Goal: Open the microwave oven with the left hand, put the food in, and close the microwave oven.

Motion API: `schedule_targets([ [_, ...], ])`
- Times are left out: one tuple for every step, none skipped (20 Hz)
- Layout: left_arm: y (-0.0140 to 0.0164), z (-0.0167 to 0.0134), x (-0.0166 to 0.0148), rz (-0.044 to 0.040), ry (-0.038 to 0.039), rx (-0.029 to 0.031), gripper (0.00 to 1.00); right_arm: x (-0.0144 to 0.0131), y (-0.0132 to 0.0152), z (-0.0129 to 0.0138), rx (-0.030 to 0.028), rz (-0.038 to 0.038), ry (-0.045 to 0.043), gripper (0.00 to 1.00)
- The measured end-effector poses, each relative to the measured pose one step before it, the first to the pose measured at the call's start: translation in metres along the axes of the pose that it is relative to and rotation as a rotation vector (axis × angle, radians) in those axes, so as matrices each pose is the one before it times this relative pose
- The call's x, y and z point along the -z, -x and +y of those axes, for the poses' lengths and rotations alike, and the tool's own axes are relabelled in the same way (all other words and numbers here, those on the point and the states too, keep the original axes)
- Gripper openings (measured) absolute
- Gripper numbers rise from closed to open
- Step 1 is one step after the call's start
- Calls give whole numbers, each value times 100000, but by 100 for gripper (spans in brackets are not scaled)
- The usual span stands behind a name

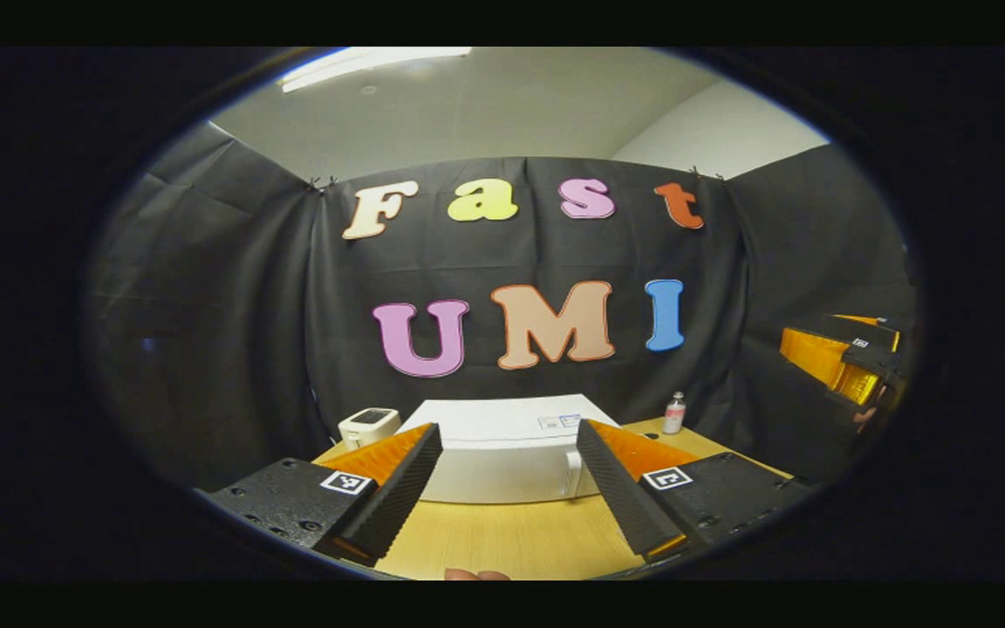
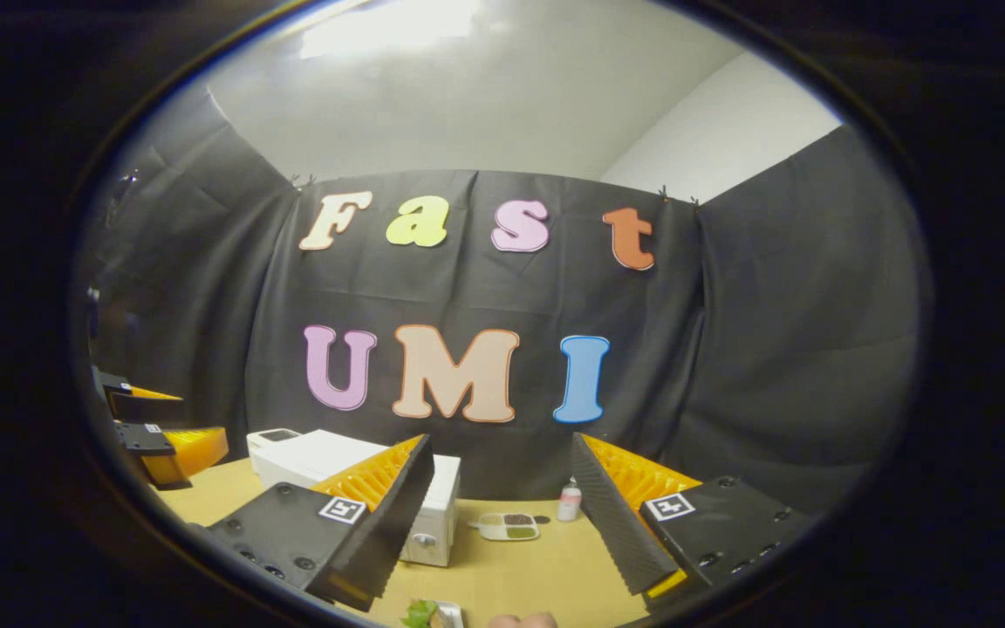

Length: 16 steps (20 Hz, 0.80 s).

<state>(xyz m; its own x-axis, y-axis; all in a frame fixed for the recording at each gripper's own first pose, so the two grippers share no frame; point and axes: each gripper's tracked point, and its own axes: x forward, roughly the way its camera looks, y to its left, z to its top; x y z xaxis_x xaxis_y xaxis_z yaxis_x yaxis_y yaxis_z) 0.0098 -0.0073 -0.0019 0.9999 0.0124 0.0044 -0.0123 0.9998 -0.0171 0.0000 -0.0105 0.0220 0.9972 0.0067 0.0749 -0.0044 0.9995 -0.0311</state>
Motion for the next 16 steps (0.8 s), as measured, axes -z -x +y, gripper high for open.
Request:
schedule_targets([
  [-66, -32, -222, -617, -212, 60, 100, -105, -37, -155, 400, -246, -182, 96],
  [30, 17, -116, -444, -210, 42, 100, -132, -53, -89, 202, -290, -127, 96],
  [-45, -79, -29, -241, -287, 200, 97, -76, -48, -62, 245, -201, 94, 96],
  [-21, 14, -11, -139, -305, 94, 100, 18, 24, -93, 135, -52, 53, 96],
  [-81, 1, -88, -214, -108, 84, 100, -82, -7, -36, 87, -6, -111, 96],
  [-39, -64, -33, -187, 101, 276, 100, 8, -118, -48, 96, -193, -188, 96],
  [-32, -1, -257, -725, 88, -55, 100, -136, -79, 2, 157, -211, -58, 96],
  [-5, 93, -48, -464, -126, -185, 100, 50, 30, 40, -28, -24, 27, 96],
  [-138, 14, -129, -205, -296, 0, 98, 45, -147, 88, 37, 42, 132, 96],
  [-103, 84, 69, -82, -213, -145, 97, 23, -30, -117, -94, 127, 26, 96],
  [-25, -4, -101, -7, 217, 104, 97, 4, -42, 19, -122, 122, 55, 96],
  [-51, -67, 287, 272, 324, 94, 100, 25, -91, 85, 56, -88, 155, 96],
  [-163, -7, 114, 205, 285, 212, 100, -68, -73, -24, 173, -131, 286, 96],
  [-194, -51, 164, -12, 246, 50, 100, 37, -32, -144, 197, 13, 167, 96],
  [-298, 17, 295, 559, 156, 55, 100, 84, -130, 0, 181, 184, 101, 96],
  [-383, -29, 661, 311, 308, 236, 100, 140, -22, -79, 126, 283, 28, 96],
])
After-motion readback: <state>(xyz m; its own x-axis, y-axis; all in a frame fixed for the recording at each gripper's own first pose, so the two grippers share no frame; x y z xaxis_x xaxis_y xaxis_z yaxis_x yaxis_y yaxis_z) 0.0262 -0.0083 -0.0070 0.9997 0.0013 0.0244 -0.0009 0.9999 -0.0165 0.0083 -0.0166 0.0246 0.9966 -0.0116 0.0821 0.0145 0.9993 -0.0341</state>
